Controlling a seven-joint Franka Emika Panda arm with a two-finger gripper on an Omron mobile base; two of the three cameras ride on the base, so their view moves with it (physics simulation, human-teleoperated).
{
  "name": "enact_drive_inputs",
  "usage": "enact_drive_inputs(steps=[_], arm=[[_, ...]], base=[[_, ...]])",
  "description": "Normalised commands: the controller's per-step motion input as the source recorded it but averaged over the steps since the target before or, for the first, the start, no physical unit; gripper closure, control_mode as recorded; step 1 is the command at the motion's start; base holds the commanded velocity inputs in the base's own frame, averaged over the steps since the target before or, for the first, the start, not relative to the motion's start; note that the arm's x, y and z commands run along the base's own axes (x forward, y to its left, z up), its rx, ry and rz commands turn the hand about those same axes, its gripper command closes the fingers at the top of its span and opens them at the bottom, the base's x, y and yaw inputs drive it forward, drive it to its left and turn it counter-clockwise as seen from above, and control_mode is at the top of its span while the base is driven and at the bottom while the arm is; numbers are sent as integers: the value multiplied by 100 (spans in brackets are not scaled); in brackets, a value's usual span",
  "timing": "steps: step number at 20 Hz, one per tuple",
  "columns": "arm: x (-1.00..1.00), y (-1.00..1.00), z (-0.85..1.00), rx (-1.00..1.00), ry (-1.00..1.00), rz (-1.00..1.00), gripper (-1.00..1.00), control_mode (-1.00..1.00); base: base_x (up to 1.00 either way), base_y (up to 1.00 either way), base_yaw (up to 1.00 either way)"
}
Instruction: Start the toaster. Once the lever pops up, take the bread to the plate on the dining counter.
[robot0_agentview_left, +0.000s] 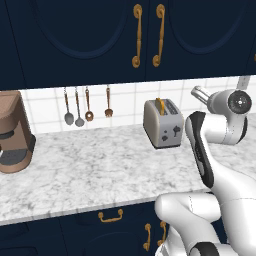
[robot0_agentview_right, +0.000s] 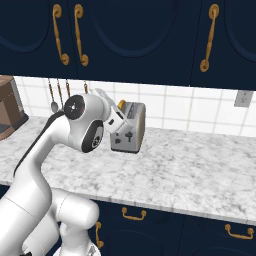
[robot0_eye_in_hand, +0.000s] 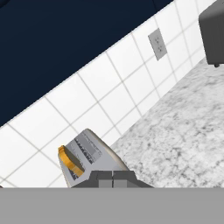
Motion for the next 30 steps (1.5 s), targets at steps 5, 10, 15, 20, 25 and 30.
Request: enact_drive_inputs(steps=[5, 10, 15, 20, 25, 30], arm=[[0, 0, 0, 0, 0, 0, 100, -100], [0, 0, 0, 0, 0, 0, 100, -100], [0, 0, 0, 0, 0, 0, 100, -100], [0, 0, 0, 0, 0, 0, 100, -100], [0, 0, 0, 0, 0, 0, 100, -100], [0, 0, 0, 0, 0, 0, 100, -100]], base=[[0, 0, 0], [0, 0, 0], [0, 0, 0], [0, 0, 0], [0, 0, 0], [0, 0, 0]])
